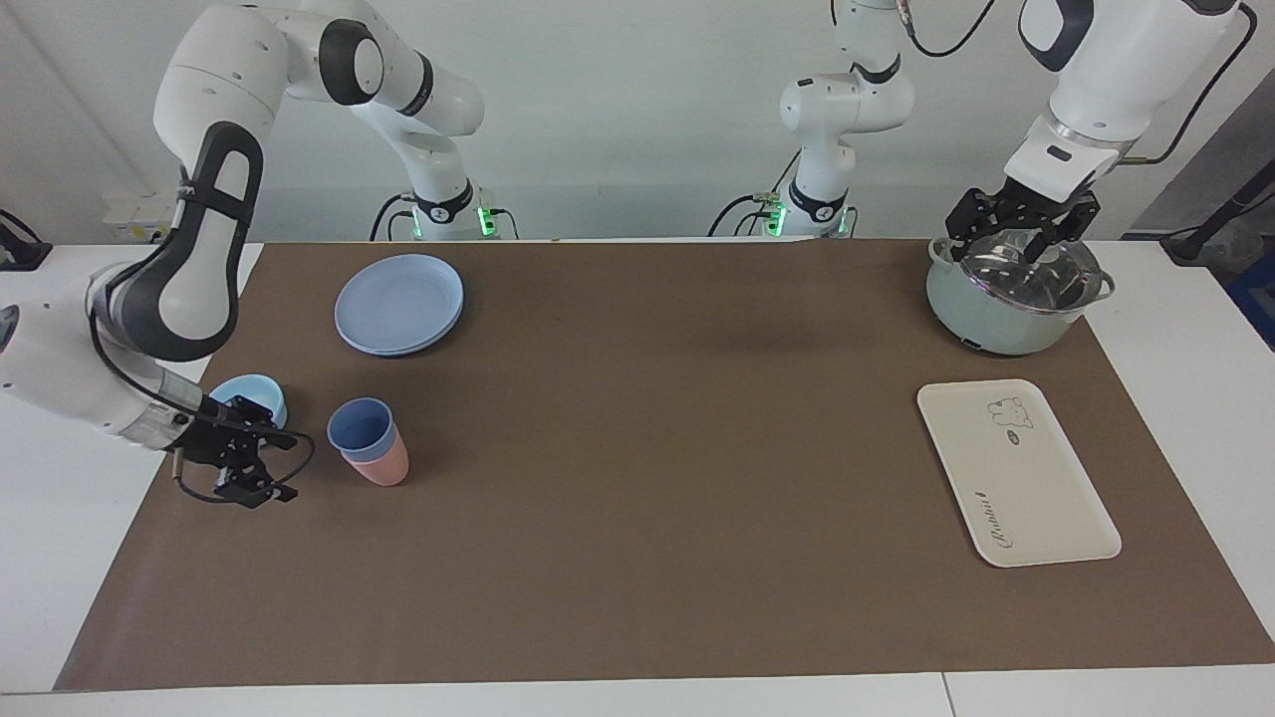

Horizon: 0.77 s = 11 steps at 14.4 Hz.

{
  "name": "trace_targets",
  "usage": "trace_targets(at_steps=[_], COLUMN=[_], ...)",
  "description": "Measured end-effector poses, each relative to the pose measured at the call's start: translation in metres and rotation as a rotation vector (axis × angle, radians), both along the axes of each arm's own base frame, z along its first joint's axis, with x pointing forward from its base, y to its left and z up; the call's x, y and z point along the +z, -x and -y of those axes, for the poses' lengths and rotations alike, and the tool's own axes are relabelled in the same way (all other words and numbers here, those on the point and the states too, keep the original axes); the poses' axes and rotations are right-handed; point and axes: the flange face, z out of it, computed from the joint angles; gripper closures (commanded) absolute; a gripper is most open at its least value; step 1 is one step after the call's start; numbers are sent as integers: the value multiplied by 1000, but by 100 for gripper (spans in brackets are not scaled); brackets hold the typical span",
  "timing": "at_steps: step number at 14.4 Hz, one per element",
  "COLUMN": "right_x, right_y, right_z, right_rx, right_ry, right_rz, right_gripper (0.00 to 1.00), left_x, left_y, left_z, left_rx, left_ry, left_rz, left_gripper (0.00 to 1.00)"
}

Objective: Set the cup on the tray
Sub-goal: 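Reach the right gripper to the pink cup and grasp it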

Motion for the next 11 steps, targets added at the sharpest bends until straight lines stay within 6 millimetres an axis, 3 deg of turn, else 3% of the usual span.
trace_targets(at_steps=[4, 10, 11], right_x=[-43, -65, -68], right_y=[16, 27, 30], right_z=[-15, -39, -42], right_rx=[-34, -67, -78], right_ry=[-101, -203, -225], right_rz=[-78, -117, -123], right_gripper=[8, 8, 40], left_x=[0, 0, 0], left_y=[0, 0, 0], left_z=[0, 0, 0], left_rx=[0, 0, 0], left_ry=[0, 0, 0], left_rz=[0, 0, 0], left_gripper=[0, 0, 0])
